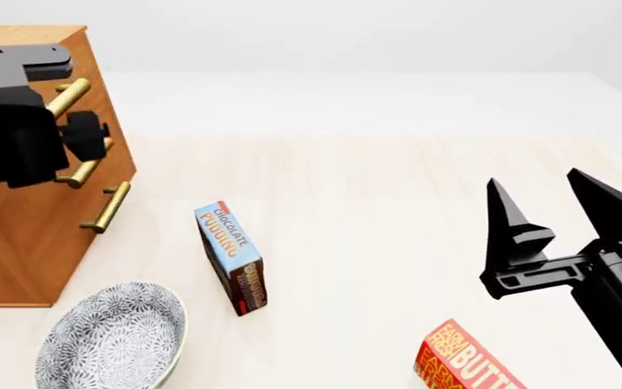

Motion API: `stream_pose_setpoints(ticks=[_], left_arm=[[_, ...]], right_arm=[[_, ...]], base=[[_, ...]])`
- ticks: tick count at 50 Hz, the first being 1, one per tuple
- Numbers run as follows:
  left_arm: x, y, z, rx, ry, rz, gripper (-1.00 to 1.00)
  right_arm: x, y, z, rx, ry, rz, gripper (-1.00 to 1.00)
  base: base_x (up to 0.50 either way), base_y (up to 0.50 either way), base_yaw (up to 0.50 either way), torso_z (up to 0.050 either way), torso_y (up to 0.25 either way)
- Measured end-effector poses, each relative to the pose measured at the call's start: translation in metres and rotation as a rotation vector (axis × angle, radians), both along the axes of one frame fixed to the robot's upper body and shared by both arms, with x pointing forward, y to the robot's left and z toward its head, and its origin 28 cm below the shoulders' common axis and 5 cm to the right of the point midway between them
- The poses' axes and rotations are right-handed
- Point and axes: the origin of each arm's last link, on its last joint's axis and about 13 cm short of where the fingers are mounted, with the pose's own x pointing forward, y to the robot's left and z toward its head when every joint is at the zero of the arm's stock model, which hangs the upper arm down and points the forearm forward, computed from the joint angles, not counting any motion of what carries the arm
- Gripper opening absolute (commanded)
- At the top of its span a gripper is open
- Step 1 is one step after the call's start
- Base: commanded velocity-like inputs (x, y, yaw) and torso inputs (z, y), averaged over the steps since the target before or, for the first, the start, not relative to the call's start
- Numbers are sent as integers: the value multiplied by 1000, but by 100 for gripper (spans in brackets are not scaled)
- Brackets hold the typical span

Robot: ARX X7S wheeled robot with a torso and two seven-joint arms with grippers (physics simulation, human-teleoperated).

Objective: Put the butter at the front in the top drawer of the cabinet and close it.

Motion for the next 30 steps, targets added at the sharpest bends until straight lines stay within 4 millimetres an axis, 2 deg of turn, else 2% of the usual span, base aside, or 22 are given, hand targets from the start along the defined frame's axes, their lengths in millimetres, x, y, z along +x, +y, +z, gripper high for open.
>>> stream_pose_setpoints(ticks=[12,19,24,30], left_arm=[[2,2,5,-37,-15,17,100],[-5,4,9,-65,-76,15,100],[-20,1,26,-3,-170,3,100],[-52,-9,58,109,-322,-18,100]], right_arm=[[1,-1,-1,-4,2,2,100],[1,-1,-2,-7,0,2,100],[0,-1,-2,-9,-1,1,100],[0,-1,-2,-11,-2,0,100]], base=[[10,10,9,0,0],[2,9,9,0,0],[0,1,1,2,2],[0,0,0,0,0]])
